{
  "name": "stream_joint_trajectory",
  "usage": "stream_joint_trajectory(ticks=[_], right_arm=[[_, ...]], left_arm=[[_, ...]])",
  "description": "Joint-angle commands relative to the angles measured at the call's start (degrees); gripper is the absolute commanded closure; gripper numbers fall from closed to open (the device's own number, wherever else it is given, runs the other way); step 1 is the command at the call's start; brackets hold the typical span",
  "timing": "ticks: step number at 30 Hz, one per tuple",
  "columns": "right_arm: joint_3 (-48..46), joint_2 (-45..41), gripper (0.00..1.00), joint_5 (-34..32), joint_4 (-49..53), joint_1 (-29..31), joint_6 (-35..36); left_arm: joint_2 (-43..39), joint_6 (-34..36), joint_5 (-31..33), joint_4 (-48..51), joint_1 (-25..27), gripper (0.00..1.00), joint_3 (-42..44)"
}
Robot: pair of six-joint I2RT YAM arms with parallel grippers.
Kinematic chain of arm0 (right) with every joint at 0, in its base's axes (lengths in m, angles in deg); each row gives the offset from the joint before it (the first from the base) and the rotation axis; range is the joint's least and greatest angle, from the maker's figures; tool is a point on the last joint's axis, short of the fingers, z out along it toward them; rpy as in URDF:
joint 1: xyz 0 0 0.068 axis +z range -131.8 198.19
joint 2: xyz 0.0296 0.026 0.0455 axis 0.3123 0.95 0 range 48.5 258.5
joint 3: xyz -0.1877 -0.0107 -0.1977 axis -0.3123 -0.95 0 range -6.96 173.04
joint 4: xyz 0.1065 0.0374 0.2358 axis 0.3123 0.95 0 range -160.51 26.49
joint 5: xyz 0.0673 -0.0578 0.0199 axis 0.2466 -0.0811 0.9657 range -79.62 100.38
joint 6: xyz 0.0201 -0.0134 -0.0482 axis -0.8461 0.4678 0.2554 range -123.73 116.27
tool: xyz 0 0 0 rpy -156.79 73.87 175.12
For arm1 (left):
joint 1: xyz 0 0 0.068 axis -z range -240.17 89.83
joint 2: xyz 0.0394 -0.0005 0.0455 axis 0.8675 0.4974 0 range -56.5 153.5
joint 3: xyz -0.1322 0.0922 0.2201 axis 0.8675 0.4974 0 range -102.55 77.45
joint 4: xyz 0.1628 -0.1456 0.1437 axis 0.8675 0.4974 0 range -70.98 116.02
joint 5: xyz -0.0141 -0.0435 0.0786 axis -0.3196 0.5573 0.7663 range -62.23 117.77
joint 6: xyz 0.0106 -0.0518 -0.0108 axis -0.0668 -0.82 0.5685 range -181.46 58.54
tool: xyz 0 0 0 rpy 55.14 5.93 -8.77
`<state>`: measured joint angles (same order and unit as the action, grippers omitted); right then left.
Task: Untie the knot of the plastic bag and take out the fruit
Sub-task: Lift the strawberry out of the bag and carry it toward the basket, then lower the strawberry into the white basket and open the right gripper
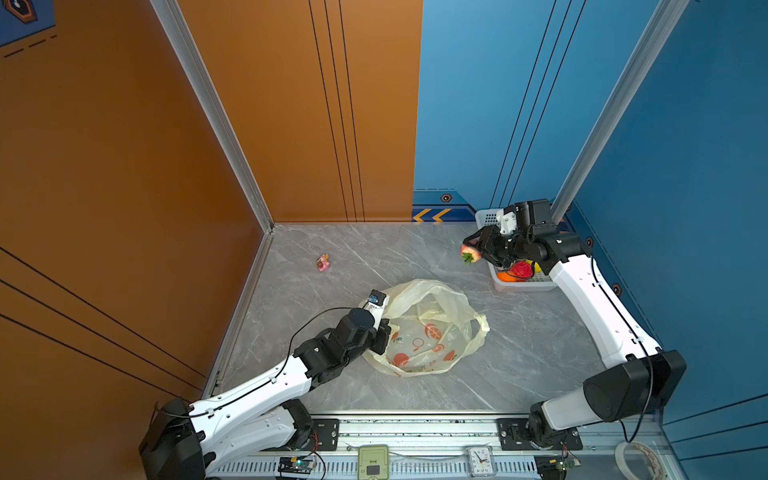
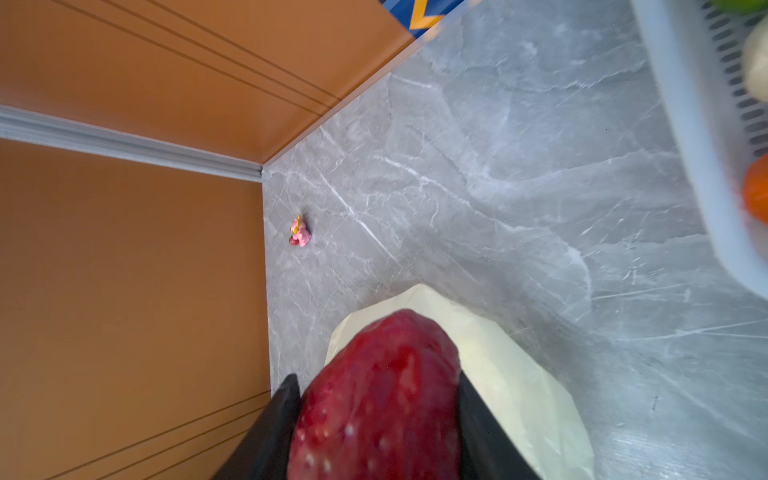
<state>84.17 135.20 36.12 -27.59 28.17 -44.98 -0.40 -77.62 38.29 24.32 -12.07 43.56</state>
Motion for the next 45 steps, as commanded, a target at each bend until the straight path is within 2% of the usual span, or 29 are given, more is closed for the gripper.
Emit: stream_joint_trajectory(ticks=[1, 6, 11, 18, 27, 30, 34, 45], right_arm=[[2.61, 1.63, 0.62, 0.39, -0.2, -4.24, 3.71], [4.75, 5.38, 0.62, -3.05, -0.25, -11.12, 7.37], [6.85, 10.75, 0.62, -9.32, -0.34, -16.56, 10.89], [14.24, 22.09, 0.61, -15.71, -2.05, -19.1, 11.76], [32.5, 40.94, 0.6, -19.91, 0.57, -19.13, 11.01], [37.24, 45.41, 0.54, -20.8, 1.97, -18.44, 11.2], [40.99, 48.63, 0.39, -21.49, 3.13, -17.41, 11.54], [37.07, 43.36, 0.19, -23.0, 3.67, -15.65, 13.34]], left_arm=[[-0.48, -0.62, 1.4, -1.28, 0.6, 1.0, -0.02], [0.04, -0.8, 1.43, -2.15, 0.61, 1.0, 0.12], [1.07, -0.71, 1.17, -2.79, 0.65, 1.0, -0.17], [1.56, -0.8, 1.01, -2.93, 0.69, 1.0, -0.39], [0.59, -1.33, 2.21, -2.41, 1.04, 1.0, -0.25], [0.43, -1.41, 2.56, -2.39, 1.19, 1.0, -0.21], [0.51, -1.5, 2.84, -2.4, 1.32, 1.0, -0.38], [-0.02, -1.57, 3.27, -1.81, 1.48, 1.0, -0.39]])
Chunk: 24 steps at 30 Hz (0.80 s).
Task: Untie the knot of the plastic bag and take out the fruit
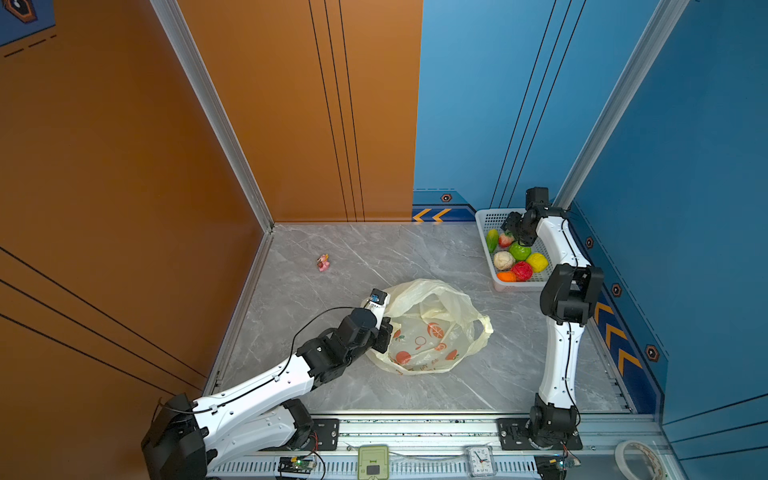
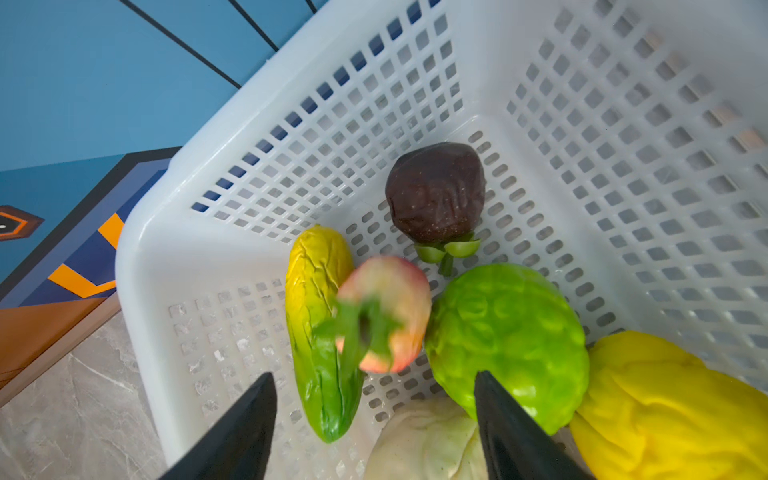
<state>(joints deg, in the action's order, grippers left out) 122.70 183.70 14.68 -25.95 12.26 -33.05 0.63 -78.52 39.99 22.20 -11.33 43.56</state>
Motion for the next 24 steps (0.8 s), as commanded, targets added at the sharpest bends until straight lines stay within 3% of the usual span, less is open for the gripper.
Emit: stream_joint_trajectory(ticks=[1, 4, 10, 15, 24], right_arm=[[-2.59, -6.43, 0.14, -1.63, 1.95, 0.6, 1.76], [-6.23, -10.33, 0.0, -2.52, 1.99, 1.91, 3.35], [-14.99, -19.74, 0.0, -1.82, 2.03, 4.11, 4.12], [-28.41, -30.66, 0.0, -2.38, 1.9, 7.22, 3.09], [-52.82, -55.75, 0.0, -9.57, 0.88, 18.88, -1.11]], left_arm=[[-1.05, -0.69, 1.64, 0.23, 0.74, 1.0, -0.28], [-1.14, -0.95, 2.03, 0.05, 0.73, 1.0, -0.26], [-0.92, -2.23, 3.51, -2.07, 0.5, 1.0, 0.58], [1.41, -2.54, 3.35, -7.4, -1.61, 1.0, 0.5], [14.0, 1.38, -4.84, -17.57, -10.46, 1.0, -6.45]])
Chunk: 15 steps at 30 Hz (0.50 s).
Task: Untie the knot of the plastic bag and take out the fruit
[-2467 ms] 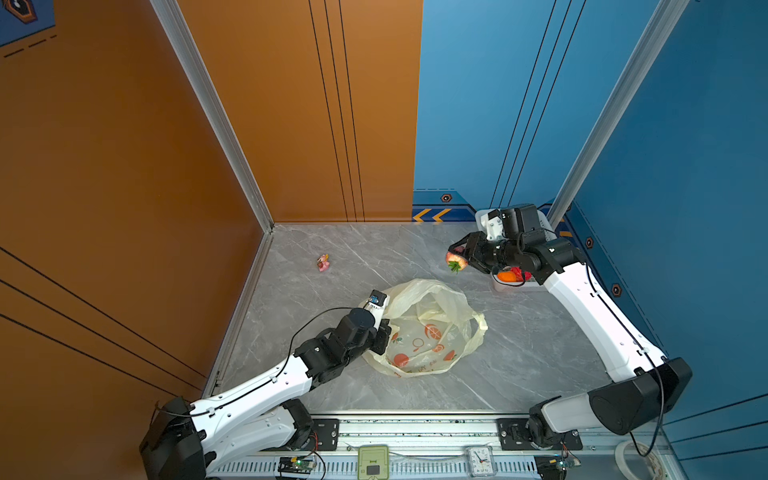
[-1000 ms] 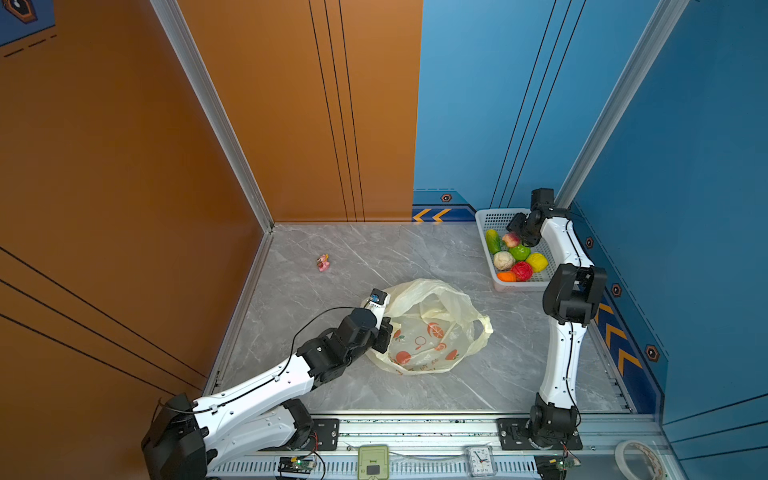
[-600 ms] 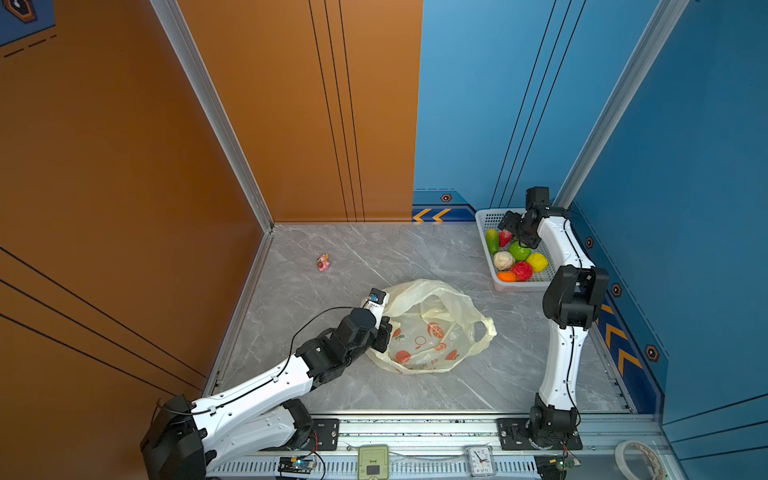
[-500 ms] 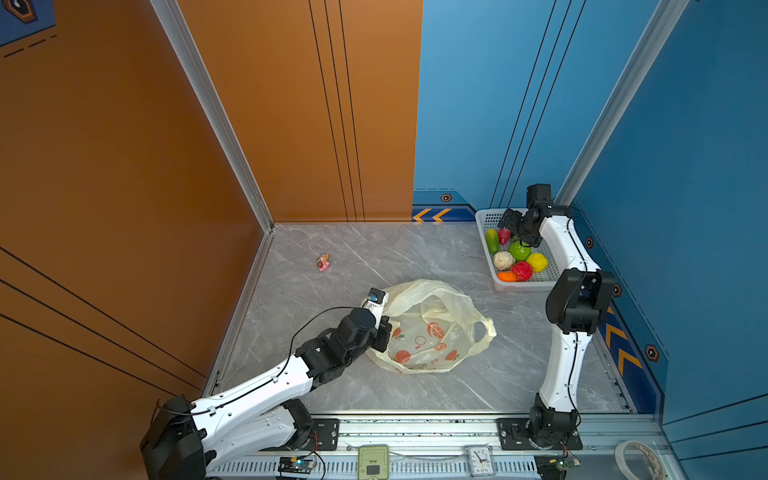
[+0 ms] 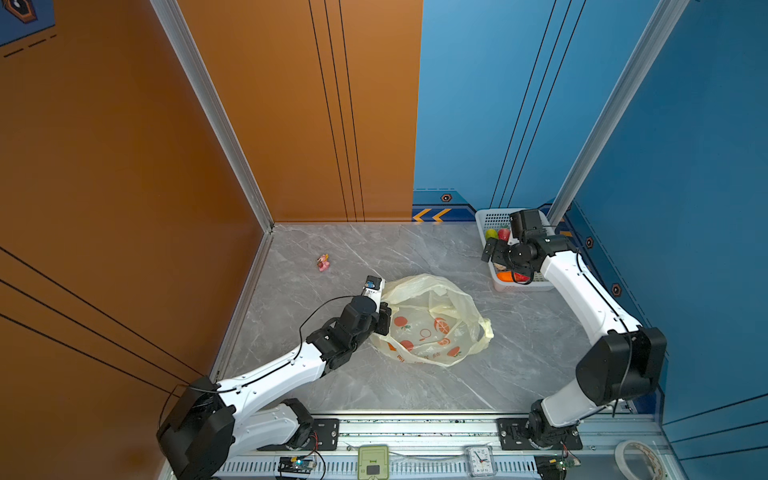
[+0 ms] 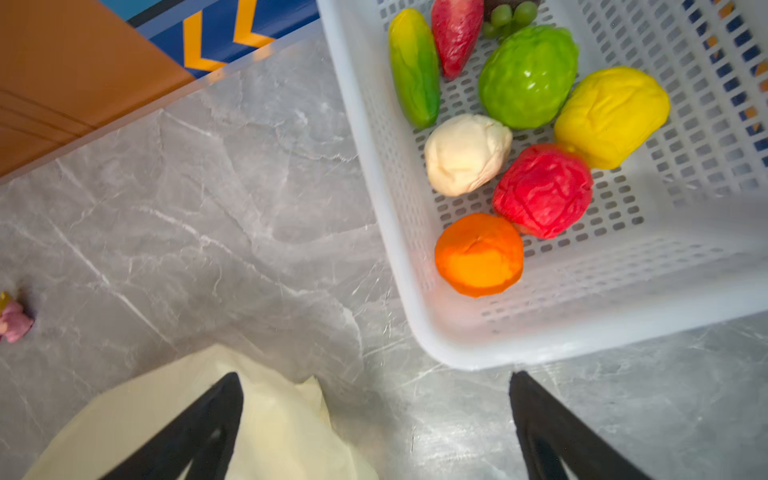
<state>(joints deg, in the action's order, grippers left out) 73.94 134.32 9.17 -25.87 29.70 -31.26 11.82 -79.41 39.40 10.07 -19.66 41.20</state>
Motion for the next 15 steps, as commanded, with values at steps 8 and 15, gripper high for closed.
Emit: stream_joint_trajectory(ticks=[8, 15], right_arm=[[-13.53, -19.63, 0.0, -1.9, 5.79, 2.43, -8.83], [-17.97, -23.17, 0.0, -0.02, 8.77, 3.08, -9.07]], left_arm=[[16.28, 5.36, -10.52, -10.06, -8.39, 1.0, -14.39], [26.96, 5.76, -17.14, -10.24, -12.18, 1.0, -24.76]])
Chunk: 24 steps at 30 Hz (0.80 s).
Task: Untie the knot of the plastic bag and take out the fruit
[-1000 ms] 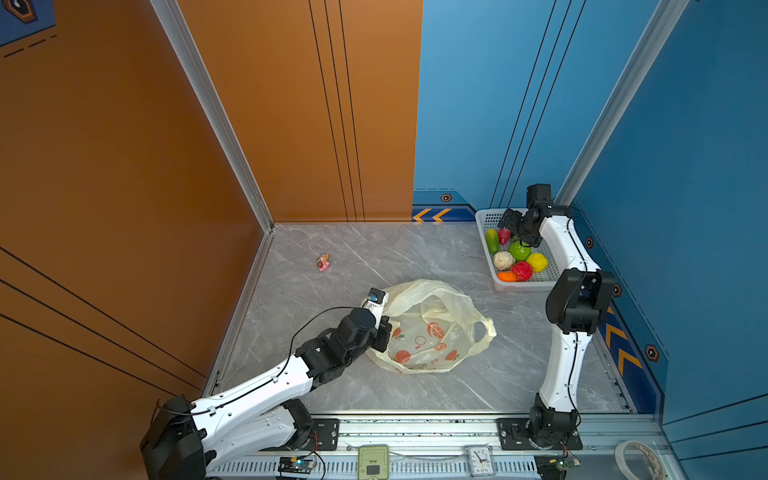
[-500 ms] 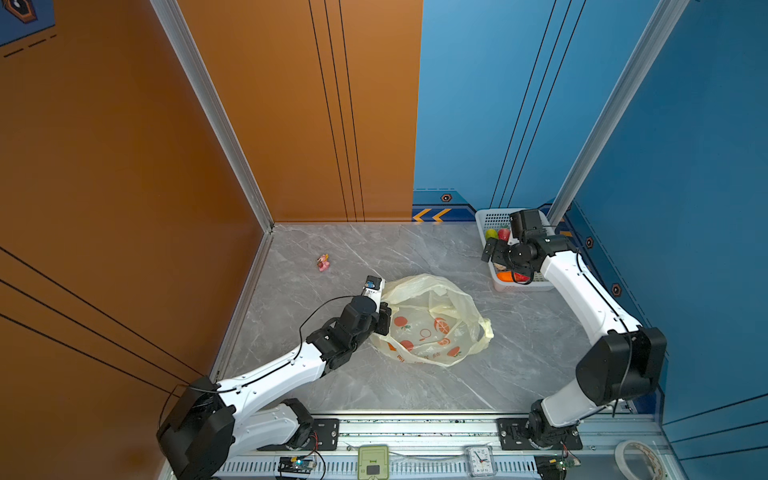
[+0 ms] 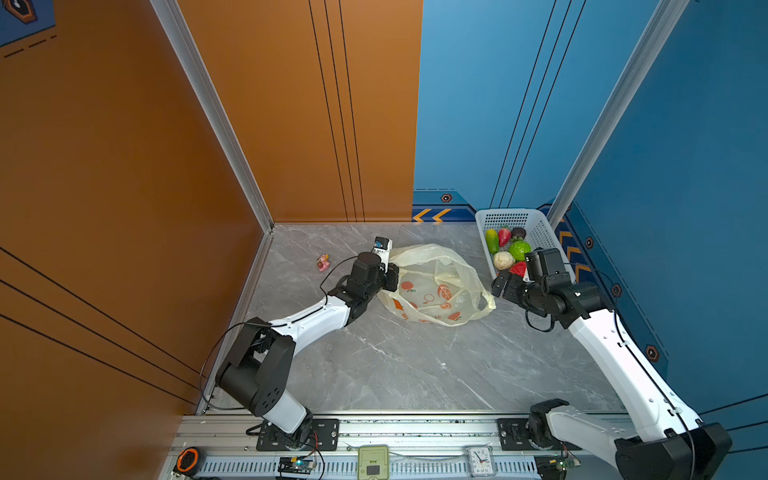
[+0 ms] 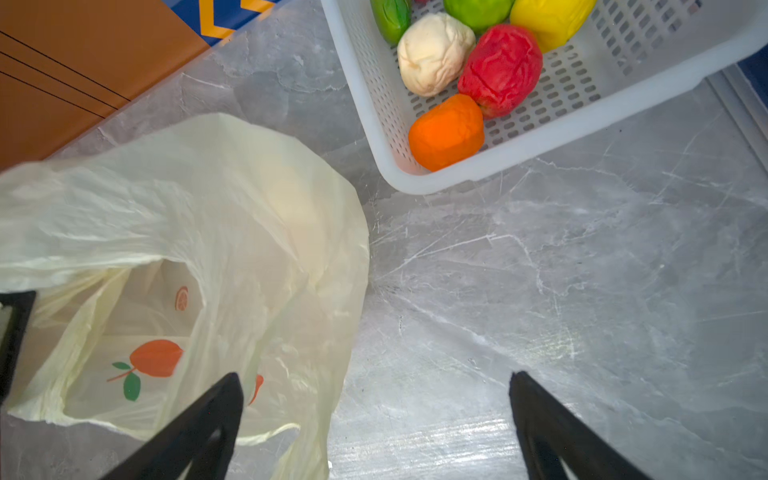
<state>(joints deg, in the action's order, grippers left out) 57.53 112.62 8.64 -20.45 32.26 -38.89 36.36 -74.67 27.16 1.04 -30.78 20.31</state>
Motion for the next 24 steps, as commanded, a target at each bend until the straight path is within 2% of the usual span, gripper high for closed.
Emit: stream_joint_trajectory(ticks=[1, 5, 14, 19, 24], right_arm=[[-1.93, -1.94, 0.0, 0.38, 3.48, 0.53, -1.49], [-2.09, -2.94, 0.0, -0.52, 4.73, 0.52, -0.98], [-3.35, -4.16, 0.0, -1.55, 5.48, -0.23, -0.35], [-4.0, -4.96, 0.0, -2.3, 5.48, -1.35, 0.82], [-4.01, -4.94, 0.0, -1.34, 5.4, -2.29, 1.64]], left_arm=[[3.66, 0.83, -5.86, -1.16, -1.39, 0.98, -5.0], [6.14, 0.65, -8.02, 0.67, -1.66, 0.86, -8.13], [3.26, -0.22, -14.33, 6.86, -1.81, 0.38, -9.01], [-1.7, -0.39, -17.1, 12.43, -1.53, 0.21, -6.91], [-7.56, -0.15, -21.15, 16.99, -1.36, 0.09, -2.37]])
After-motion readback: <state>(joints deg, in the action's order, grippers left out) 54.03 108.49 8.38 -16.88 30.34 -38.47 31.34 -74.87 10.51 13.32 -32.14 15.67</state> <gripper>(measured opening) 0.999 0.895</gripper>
